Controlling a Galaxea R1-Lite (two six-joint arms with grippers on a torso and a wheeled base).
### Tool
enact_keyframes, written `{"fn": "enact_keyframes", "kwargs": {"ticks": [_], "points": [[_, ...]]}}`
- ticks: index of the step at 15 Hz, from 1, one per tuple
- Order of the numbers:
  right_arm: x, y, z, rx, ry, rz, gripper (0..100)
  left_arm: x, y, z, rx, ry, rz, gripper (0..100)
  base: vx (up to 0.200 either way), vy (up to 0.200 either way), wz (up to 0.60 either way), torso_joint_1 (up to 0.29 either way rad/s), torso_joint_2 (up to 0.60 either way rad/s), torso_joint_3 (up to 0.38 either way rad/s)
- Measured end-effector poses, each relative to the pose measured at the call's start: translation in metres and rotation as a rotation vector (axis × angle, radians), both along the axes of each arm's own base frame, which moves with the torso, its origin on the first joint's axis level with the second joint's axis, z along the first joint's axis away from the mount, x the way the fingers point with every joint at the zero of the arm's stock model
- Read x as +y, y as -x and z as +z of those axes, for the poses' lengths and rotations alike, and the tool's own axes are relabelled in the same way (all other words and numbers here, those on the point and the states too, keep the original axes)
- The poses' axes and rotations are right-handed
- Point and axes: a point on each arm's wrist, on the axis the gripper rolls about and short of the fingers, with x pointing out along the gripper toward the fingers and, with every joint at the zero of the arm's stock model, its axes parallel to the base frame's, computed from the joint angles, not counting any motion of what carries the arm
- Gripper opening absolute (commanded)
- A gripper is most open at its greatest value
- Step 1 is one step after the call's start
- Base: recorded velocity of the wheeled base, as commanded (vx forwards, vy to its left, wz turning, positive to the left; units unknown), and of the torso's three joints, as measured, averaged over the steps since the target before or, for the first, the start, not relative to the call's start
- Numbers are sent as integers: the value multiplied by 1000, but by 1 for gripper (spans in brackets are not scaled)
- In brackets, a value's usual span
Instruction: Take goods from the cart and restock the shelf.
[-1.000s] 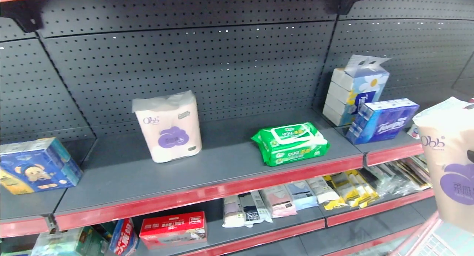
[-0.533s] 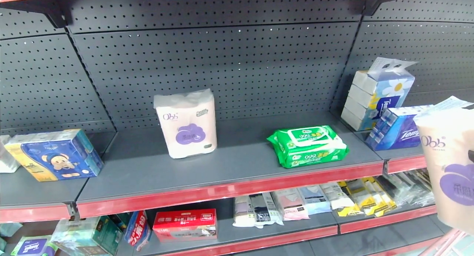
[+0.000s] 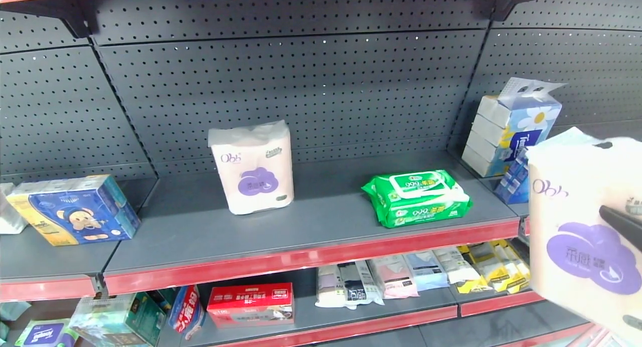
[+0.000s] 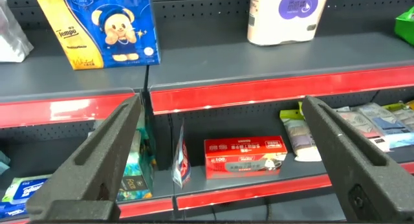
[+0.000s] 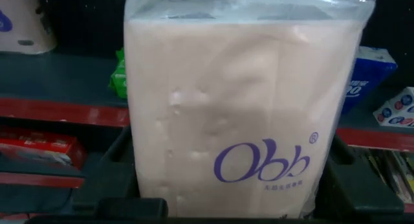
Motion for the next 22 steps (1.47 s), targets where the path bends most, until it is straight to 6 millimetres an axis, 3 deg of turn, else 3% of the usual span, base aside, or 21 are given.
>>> {"fn": "enact_keyframes", "kwargs": {"ticks": [11, 17, 19, 22], "points": [[3, -5, -12, 68, -43, 46, 0, 0, 0, 0, 4, -6, -7, 100, 0, 0, 0, 0, 0, 0], [3, -7, -9, 59, -30, 50, 0, 0, -4, 1, 48, -10, -54, 100, 0, 0, 0, 0, 0, 0], [3, -9, -6, 55, -30, 48, 0, 0, -2, 17, 21, -4, -60, 100, 0, 0, 0, 0, 0, 0], [4, -14, 1, 45, -30, 42, 0, 1, -13, 69, 30, 57, -12, 100, 0, 0, 0, 0, 0, 0]]}}
